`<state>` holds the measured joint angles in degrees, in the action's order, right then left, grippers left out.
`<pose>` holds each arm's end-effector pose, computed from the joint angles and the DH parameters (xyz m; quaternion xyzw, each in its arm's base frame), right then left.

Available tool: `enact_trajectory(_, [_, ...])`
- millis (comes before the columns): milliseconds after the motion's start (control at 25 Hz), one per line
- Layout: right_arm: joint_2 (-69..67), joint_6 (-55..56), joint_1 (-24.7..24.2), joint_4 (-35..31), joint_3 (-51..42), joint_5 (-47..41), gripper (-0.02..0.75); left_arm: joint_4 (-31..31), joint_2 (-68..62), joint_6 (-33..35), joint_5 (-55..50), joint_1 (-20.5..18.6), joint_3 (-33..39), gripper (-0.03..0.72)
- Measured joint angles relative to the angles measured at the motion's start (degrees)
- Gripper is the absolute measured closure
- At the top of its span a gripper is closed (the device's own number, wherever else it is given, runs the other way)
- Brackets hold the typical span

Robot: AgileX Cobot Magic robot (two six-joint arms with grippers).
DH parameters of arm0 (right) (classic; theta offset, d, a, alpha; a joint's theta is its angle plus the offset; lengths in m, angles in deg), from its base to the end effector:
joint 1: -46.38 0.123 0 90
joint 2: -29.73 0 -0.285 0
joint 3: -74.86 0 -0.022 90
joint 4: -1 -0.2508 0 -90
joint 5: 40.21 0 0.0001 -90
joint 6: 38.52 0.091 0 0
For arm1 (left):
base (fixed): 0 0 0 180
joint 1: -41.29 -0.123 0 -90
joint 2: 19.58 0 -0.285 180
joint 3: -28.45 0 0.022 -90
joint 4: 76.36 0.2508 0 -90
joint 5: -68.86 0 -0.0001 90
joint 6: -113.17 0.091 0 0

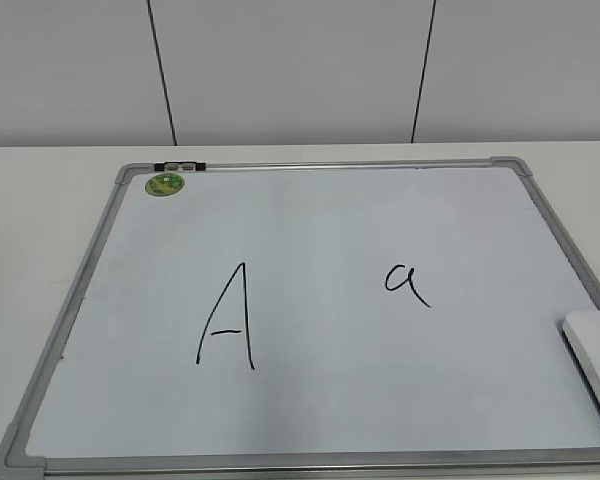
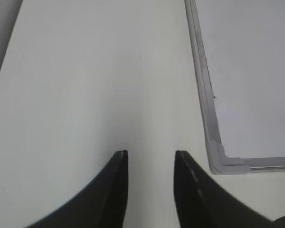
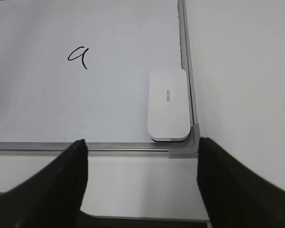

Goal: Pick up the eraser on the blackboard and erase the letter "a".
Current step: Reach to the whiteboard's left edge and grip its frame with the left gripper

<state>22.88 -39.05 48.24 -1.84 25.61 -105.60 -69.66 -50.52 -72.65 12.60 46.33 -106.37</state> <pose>-0.0097 0.0038 0.2676 -0.0202 0.8720 0.0304 0.4882 0.0613 0.0035 0.2901 0.0039 0.9134 0.0192 0.4067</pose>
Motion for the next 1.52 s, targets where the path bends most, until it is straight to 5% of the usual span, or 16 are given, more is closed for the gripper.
enact_trajectory(360, [0.0,0.0,0.0,0.0,0.0,0.0,0.204,-3.7,-24.1,0.0,7.5,0.0,-4.8,0.446])
enact_trajectory(840, [0.0,0.0,0.0,0.0,0.0,0.0,0.204,-8.1,-57.1,0.0,9.1,0.0,-24.3,0.446])
enact_trajectory(1520, [0.0,0.0,0.0,0.0,0.0,0.0,0.204,-11.0,-87.2,1.2,-2.5,1.6,-49.2,0.446])
